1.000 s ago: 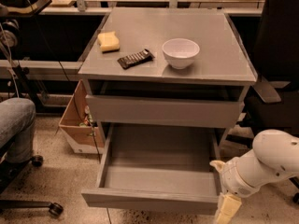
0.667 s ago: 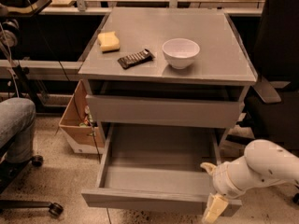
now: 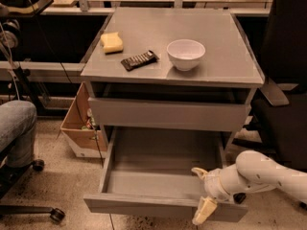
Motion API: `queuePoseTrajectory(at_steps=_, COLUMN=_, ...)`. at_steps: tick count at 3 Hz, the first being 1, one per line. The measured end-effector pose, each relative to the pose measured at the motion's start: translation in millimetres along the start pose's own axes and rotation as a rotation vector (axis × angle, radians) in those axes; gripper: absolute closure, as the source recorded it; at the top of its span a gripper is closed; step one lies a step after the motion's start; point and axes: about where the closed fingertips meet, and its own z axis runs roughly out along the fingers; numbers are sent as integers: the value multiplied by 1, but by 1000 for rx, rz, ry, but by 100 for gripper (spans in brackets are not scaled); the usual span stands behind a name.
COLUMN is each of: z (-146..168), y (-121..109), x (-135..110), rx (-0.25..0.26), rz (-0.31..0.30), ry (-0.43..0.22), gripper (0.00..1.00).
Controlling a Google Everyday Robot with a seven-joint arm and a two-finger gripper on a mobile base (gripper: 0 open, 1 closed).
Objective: Close middle drawer
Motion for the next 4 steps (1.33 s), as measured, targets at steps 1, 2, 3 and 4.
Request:
queuePoseTrajectory(at_steps=1, z=35, y=-19, x=-1, rx=-4, rz=-24, ry=-62, gripper=0)
queuePoseTrajectory(at_steps=2, z=58, y=-39, x=-10, rx=-1, rz=-49, ry=-111, gripper=0)
queuePoseTrajectory(at_steps=3, z=68, y=-61, x=-32, rx=14, rz=-96, ry=-157, gripper=17)
queuePoseTrajectory(at_steps=4, z=71, y=-78, x=-55, rx=31, rz=-145, ry=-192, gripper=40)
